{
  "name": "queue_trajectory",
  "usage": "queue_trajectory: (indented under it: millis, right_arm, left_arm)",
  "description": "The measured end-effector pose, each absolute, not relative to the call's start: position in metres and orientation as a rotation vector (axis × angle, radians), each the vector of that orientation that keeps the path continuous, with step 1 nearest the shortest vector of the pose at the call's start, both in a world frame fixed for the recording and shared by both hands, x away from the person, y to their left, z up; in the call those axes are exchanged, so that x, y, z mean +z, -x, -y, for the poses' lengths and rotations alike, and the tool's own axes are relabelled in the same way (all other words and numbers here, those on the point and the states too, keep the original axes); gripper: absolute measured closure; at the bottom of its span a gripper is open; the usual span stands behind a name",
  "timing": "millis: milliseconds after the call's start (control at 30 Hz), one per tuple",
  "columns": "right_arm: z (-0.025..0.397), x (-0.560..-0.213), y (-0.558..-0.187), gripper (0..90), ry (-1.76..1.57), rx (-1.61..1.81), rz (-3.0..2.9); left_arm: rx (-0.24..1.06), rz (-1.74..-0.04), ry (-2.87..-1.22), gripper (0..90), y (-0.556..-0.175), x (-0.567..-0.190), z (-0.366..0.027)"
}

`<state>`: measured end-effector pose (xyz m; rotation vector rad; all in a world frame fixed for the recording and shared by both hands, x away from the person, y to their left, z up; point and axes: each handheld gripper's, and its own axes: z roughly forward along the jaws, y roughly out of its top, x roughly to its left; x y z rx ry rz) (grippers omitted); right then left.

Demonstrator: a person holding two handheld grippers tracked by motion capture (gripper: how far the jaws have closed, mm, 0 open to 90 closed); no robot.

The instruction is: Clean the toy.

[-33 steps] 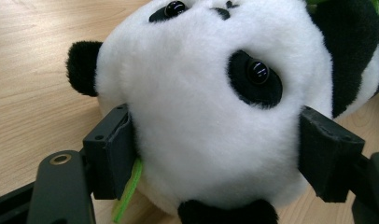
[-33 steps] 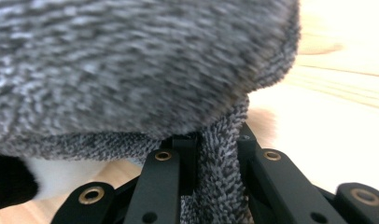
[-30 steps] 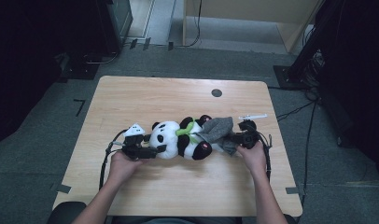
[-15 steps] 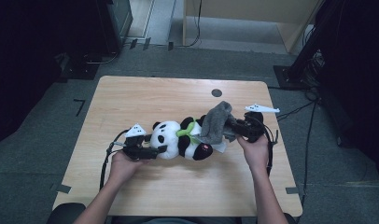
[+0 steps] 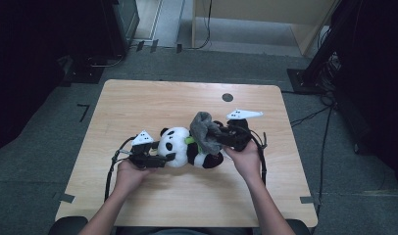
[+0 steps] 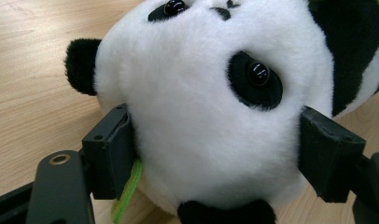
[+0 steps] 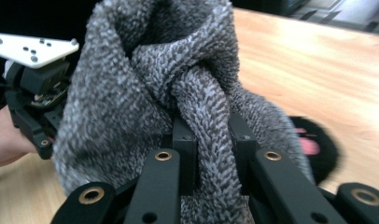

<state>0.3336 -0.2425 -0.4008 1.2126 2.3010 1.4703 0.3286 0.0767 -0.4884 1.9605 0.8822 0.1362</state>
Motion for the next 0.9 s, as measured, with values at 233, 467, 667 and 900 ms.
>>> queue_trajectory:
  millis: [233,467,667,900]
  right_arm:
    - [0.23,-0.419,-0.338,77.5,-1.178,1.413,-2.361]
    - [0.241,-0.419,-0.342,44.6,-1.215,1.582,-2.418]
    - [0.23,-0.415,-0.338,22.9,-1.146,1.591,-2.467]
    - [0.212,-0.419,-0.33,27.1,-1.027,1.353,-2.467]
  left_arm:
    - [0.138,-0.881,-1.962,22.2,-0.328,-0.489,-0.076]
    - [0.137,-0.88,-1.962,22.2,-0.328,-0.489,-0.076]
    - [0.14,-0.88,-1.965,22.2,-0.328,-0.488,-0.076]
    - [0.136,-0.887,-1.964,22.2,-0.329,-0.488,-0.076]
